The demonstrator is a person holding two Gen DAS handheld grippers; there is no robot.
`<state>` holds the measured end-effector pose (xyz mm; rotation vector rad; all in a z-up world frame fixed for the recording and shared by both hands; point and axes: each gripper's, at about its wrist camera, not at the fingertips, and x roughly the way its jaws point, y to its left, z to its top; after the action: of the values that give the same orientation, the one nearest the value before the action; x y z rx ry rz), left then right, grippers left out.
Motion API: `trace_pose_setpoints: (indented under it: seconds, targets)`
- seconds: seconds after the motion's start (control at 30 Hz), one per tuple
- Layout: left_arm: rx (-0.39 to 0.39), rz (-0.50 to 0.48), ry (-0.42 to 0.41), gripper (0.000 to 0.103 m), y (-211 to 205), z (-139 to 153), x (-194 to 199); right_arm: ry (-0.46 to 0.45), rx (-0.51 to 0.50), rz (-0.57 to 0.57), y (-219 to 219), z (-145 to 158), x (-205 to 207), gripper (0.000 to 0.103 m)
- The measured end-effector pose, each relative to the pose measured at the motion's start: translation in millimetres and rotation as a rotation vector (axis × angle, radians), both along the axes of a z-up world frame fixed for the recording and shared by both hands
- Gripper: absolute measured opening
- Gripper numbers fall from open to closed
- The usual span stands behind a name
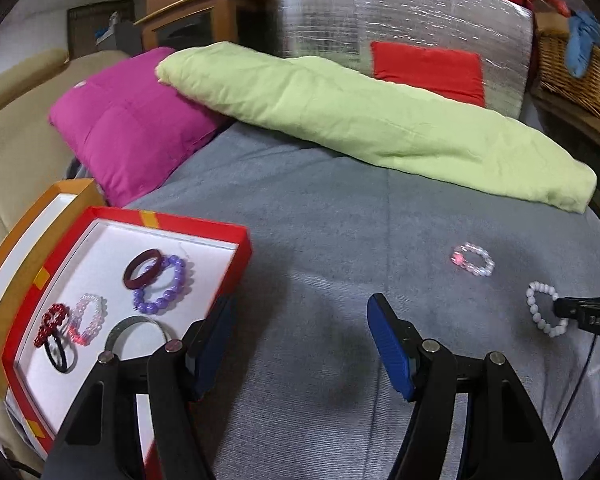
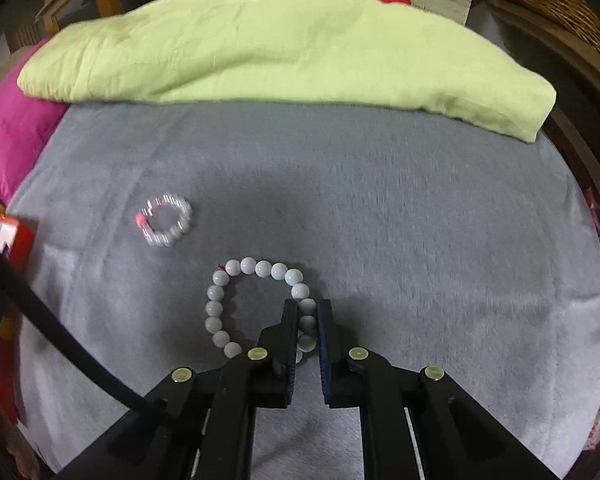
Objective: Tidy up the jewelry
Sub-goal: 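Grasp the white bead bracelet with the right tool, then grasp the small pink-white bead bracelet with the left tool while the right tool holds the white bracelet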
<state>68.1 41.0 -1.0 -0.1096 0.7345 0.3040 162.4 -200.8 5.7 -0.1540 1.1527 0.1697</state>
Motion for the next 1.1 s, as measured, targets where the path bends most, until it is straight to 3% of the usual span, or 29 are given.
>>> trace_pose_setpoints:
  seconds: [0.1,0.2,0.43,0.63,0.7,0.73,0.77,0.9,1.1]
  targets:
    - [0.009,-0.060,0.002,0.069,-12.5,0.5,3.6,-0.030,-0.030,0.019,9.8,-2.9,-0.1,0.012]
    - [-0.038,-0.113,0.016,0.069,-22.0,4.7,14.3,-0.045,-0.009,0.028,7.8,-4.6,-3.4,0.013]
    - [-0.079,-0.209,0.124,0.069,-68.3,5.2,85.5,-0.034,0.054,0.074,-18.1,-1.2,-14.4,0.011]
    - [-0.070,-0.195,0.199,0.068,-97.1,-11.7,126.9,-0.030,0.116,0.079,-25.6,-1.5,-16.9,0.011]
    - [-0.077,-0.175,0.242,0.047,-96.8,-25.7,133.6,-0.027,0.128,0.080,-27.4,-1.3,-16.9,0.011]
    - [-0.065,-0.170,0.278,0.015,-97.1,-33.4,135.8,-0.027,0.129,0.079,-25.9,-1.4,-19.7,0.011]
    - [-0.055,-0.171,0.273,0.010,-96.7,-34.7,134.0,-0.027,0.129,0.079,-26.1,-1.2,-21.1,0.011]
    - [-0.015,-0.192,0.258,0.008,-97.9,-29.3,118.5,-0.018,0.146,0.066,-26.1,-0.6,-20.2,0.011]
    - [-0.034,-0.172,0.222,0.008,-80.9,-20.4,75.7,0.034,0.323,0.000,-30.1,2.4,-32.4,0.010]
